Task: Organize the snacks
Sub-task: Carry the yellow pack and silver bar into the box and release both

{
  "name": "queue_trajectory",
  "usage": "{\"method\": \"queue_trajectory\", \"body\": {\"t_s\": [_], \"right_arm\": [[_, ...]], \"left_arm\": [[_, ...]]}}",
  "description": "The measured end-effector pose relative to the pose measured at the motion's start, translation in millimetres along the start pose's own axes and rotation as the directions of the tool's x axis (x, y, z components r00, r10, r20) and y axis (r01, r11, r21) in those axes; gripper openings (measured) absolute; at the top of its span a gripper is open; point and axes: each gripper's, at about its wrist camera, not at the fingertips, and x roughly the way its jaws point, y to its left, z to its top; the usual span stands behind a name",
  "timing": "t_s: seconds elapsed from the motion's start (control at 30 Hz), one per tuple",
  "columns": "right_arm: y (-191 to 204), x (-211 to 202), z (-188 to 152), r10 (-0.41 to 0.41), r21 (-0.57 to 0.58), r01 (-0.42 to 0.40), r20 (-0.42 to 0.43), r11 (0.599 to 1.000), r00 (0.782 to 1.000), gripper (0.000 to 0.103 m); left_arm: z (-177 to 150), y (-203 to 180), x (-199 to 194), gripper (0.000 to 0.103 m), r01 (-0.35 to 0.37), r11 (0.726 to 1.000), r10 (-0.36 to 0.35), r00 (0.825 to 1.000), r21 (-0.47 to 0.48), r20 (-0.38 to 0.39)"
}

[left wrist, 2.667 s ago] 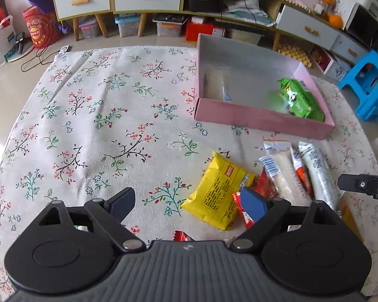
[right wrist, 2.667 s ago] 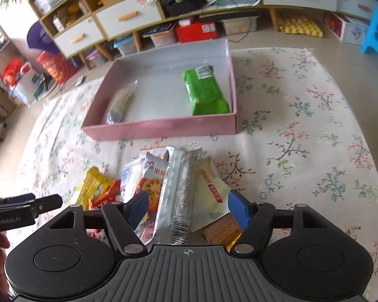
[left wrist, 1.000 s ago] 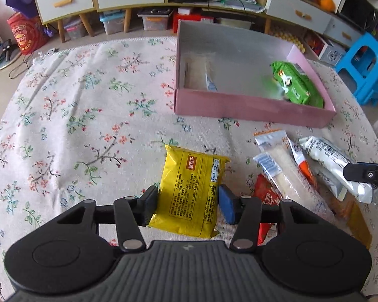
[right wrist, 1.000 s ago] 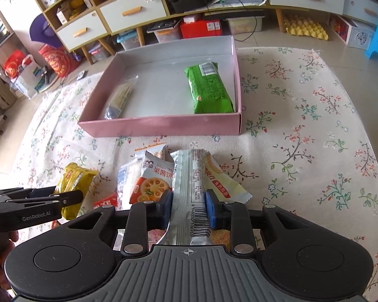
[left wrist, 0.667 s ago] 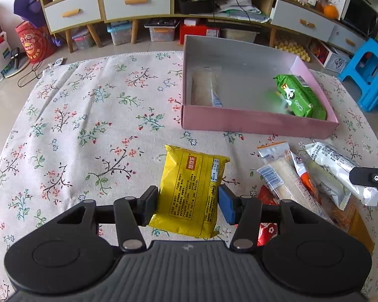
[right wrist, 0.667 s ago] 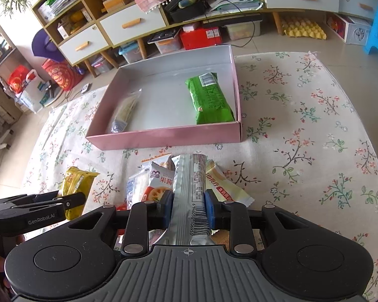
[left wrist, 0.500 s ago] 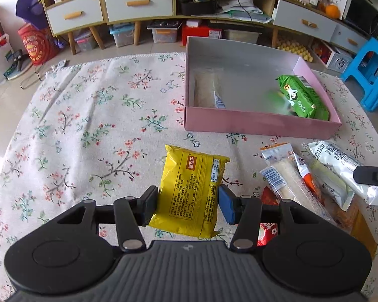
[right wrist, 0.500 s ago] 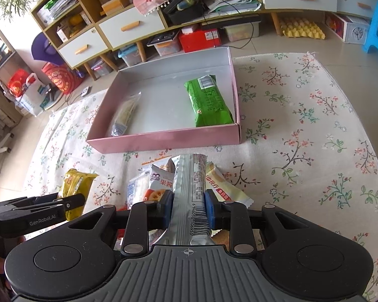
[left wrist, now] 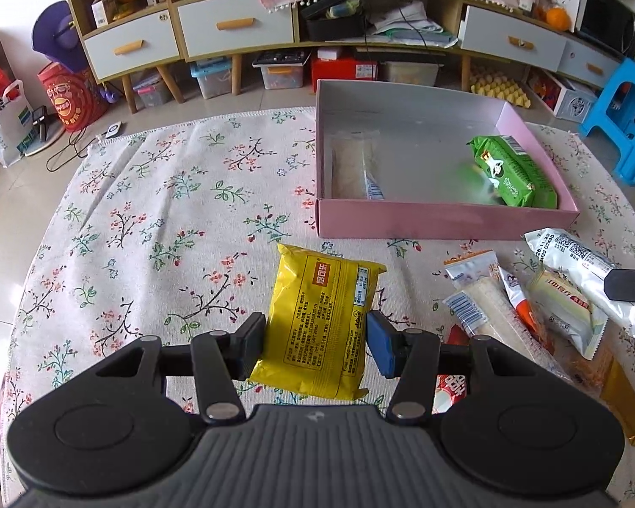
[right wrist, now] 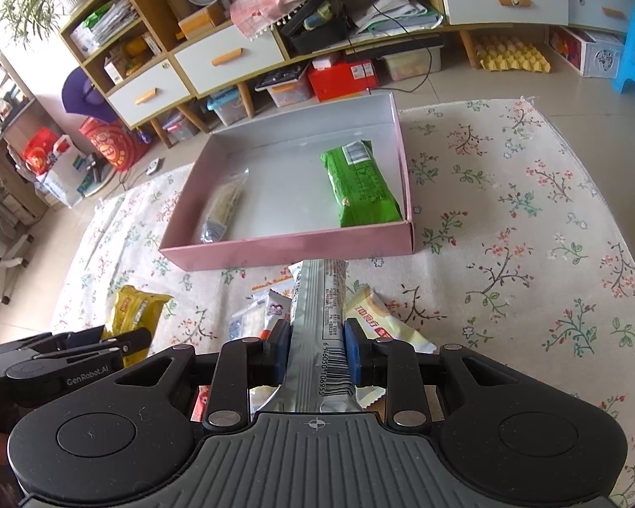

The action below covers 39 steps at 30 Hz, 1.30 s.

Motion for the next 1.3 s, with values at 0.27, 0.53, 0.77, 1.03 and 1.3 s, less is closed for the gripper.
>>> {"method": "queue_trajectory", "body": {"t_s": [0.27,0.53,0.77,1.03,1.3], "right_arm": [[3.4,-11.0,4.7,0.02,0.015,-0.021,0.069,1.0,0.997,0.026],[17.0,-3.8,20.7,0.013,0.01,-0.014,0.117,1.0,0.993,0.026],[16.2,19.8,46.9,-0.02,0.037,0.015,0.139,0.999,0.99,0.026],[7.2,62.7,77.2,-0.016,0.103,0.003,0.126,0.995,0.992,0.026],[11.6,108.4,86.2,-0.011,0.111,0.0,0.1,0.994,0.995,0.026]], "left_arm": [[9.6,-4.5,-8.9,0.048,-0.022,1.0,0.023,0.998,-0.004,0.062],[28.6,-24.5,-10.3,0.048,-0.003,1.0,0.0,0.992,0.024,0.123],[64.7,-33.7,12.0,0.048,0.032,0.999,-0.032,0.993,0.003,0.114],[95.6,-32.6,50.4,0.048,0.11,0.991,-0.103,0.99,-0.075,0.093],[94.2,-37.3,82.9,0.048,0.078,0.995,-0.076,0.996,-0.06,0.038]]}}
